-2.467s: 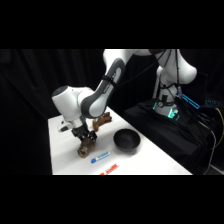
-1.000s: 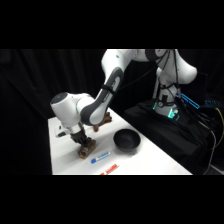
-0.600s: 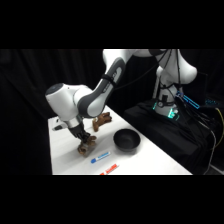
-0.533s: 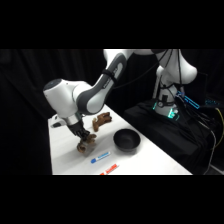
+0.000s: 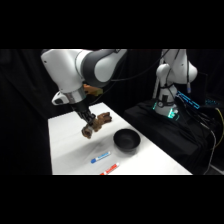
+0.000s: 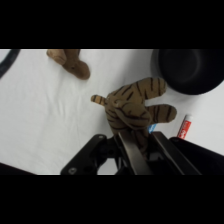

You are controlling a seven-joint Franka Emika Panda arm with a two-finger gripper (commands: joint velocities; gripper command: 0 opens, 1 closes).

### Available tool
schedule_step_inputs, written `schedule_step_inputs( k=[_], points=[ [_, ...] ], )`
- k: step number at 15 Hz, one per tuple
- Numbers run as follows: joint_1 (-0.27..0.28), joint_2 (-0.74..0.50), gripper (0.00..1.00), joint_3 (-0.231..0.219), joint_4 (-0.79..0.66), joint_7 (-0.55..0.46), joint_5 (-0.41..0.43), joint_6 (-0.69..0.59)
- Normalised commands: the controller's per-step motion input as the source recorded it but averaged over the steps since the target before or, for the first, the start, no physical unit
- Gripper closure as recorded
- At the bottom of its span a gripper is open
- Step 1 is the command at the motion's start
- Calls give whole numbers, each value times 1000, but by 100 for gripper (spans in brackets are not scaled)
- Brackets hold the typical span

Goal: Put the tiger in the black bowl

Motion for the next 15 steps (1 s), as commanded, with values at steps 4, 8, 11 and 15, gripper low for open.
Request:
schedule_step_inputs(
  k=[4,8,11,15],
  points=[
    [100,-727,95,5,-988,320,185,300],
    [115,-464,94,13,-822,345,222,581],
    [91,-241,94,-2,-585,270,135,569],
    [57,-112,94,-16,-413,182,89,455]
  ],
)
